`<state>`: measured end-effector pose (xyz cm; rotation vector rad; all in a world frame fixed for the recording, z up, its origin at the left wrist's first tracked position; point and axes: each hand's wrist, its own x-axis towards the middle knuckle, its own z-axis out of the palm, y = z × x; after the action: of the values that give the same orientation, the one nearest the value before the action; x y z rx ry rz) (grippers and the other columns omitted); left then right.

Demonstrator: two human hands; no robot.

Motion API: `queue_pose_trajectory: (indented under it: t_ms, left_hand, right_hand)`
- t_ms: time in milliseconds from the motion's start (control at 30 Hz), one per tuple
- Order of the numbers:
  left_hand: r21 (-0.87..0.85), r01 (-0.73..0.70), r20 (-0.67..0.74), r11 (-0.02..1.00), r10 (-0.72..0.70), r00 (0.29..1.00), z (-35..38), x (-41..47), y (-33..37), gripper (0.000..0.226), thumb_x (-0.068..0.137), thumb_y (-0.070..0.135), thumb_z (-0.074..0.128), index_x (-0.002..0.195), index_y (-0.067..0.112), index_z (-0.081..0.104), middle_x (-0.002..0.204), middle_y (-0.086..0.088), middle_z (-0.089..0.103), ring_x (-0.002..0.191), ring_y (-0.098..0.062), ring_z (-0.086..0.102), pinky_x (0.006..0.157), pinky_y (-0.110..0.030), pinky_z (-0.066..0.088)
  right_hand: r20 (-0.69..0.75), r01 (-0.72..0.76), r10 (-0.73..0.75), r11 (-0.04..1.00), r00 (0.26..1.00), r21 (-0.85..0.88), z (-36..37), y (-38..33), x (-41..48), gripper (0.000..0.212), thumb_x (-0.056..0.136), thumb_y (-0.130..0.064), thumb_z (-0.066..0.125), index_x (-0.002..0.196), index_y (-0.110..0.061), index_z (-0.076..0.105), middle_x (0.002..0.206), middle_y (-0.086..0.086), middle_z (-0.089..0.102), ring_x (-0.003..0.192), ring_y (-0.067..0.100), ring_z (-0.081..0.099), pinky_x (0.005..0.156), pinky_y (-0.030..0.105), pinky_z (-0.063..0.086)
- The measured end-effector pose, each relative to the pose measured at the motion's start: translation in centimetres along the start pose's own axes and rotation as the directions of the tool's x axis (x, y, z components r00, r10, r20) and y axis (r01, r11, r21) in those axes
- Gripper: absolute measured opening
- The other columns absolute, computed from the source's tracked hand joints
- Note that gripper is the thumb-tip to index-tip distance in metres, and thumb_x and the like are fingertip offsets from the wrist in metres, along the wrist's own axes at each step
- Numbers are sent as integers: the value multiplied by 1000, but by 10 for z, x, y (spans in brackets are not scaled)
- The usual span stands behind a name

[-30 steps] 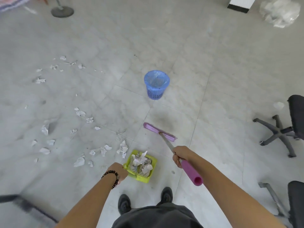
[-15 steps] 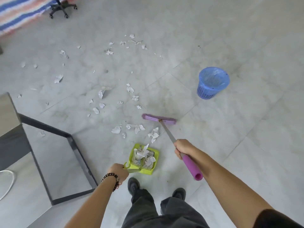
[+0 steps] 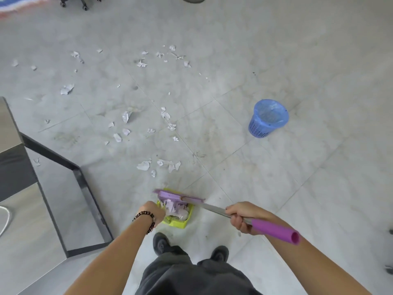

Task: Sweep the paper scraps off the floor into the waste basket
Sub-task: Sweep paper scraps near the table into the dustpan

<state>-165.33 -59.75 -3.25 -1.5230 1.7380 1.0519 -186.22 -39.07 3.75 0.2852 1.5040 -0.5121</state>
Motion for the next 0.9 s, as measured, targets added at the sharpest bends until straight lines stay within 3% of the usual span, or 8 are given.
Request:
queue_pose_trajectory:
  t_ms: [100,167,267,367,567,700,900]
  left_hand:
    - [2,-29,-87,1000,29,996,-18,-4,-9,30,90,19,53,61,14,45,61,-3,50,65,-25,55,62,-29,47]
    - [-4,-23,-92,1000,23,996,-30,-4,-19,31,91,19,52,61,15,45,61,-2,49,66,-25,55,65,-28,46]
    - [-31,-7,-79,999,5,997,-48,3,-36,23,88,13,47,65,12,49,60,-4,50,61,-25,55,56,-25,44]
    - [-67,26,-47,997,-29,998,-64,15,-53,15,82,4,40,76,6,53,56,-7,47,47,-20,43,45,-20,34]
    - [-75,54,-55,996,-58,997,-90,42,-80,24,82,6,41,90,3,64,64,-9,51,58,-24,48,47,-20,36]
    - [-68,52,-65,996,-57,996,-104,58,-86,18,83,7,44,84,5,61,65,-7,53,56,-23,50,47,-22,40]
    - [-117,57,-44,992,-62,997,-110,65,-89,16,82,10,46,82,5,61,64,-6,54,51,-23,50,44,-21,40]
  right_hand:
    - [3,34,-34,999,999,35,18,-15,-9,7,99,-21,42,104,-17,47,49,-8,42,33,-2,38,29,12,31]
    - [3,78,-78,996,997,39,35,-24,-4,7,98,-19,41,93,-20,46,48,-8,41,32,-1,37,29,12,30]
    - [-60,158,-157,987,986,19,60,-46,9,20,92,-12,40,75,-22,39,49,-7,38,35,1,35,33,12,28]
    - [-123,213,-210,977,970,12,86,-75,24,22,88,-7,38,71,-20,37,49,-3,40,33,3,36,34,11,29]
    - [-219,364,-394,916,893,-168,124,-138,75,23,87,-1,35,69,-12,40,40,6,43,29,15,36,36,14,30]
    - [-242,334,-409,894,880,-298,142,-154,110,19,88,0,32,76,-11,42,45,13,43,26,17,35,34,15,29]
    - [-140,199,-280,885,950,-420,179,-119,115,20,87,-2,30,93,-9,47,41,6,47,34,19,44,38,23,36]
